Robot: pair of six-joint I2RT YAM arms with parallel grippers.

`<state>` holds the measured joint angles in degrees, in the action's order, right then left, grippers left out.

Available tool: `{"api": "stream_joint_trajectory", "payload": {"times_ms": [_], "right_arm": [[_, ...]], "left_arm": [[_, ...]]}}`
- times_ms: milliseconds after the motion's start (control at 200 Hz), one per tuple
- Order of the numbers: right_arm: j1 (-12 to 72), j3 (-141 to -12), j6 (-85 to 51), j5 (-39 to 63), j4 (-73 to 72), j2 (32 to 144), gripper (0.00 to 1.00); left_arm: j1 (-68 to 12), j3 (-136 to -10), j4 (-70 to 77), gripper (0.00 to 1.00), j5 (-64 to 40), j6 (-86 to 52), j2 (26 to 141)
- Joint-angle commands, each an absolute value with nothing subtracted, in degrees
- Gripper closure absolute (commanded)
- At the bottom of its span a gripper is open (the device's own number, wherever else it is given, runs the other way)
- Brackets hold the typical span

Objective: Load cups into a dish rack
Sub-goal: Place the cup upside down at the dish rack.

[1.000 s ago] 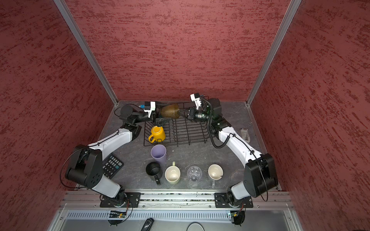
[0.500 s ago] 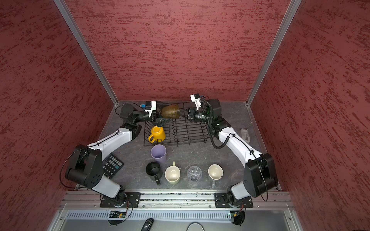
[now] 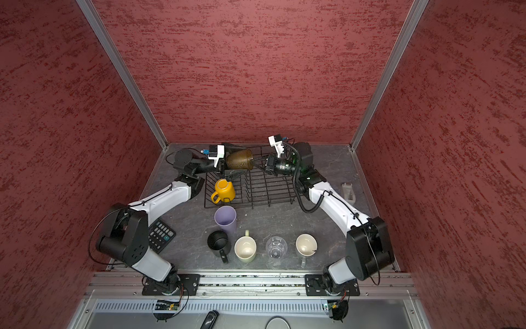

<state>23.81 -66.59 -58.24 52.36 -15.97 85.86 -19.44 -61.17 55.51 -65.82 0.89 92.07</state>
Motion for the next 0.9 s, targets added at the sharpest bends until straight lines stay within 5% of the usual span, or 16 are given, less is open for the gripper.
{"api": "stream_joint_trajectory", "payload": {"times_ms": [0,481,621,897], "right_arm": [[24.26,-66.40,-60.02,53.37,-20.02,86.47,1.00],[24.29,-66.25,-60.03,53.36,-19.55,86.63,1.00],[24.31,-66.78,-58.83,53.03,-17.74,86.34,0.86],[23.03,-69.21,-51.47,48.15,-5.74,84.19,0.54]], "left_arm": [[-19.95,-62.55,57.22,0.16,-67.48,-0.08,92.64],[-19.75,-62.64,51.28,0.41,-66.61,3.40,90.77],[-19.34,-62.52,50.33,0.60,-66.01,3.50,90.05],[-18.37,-61.60,46.97,0.80,-62.11,4.73,86.97]]}}
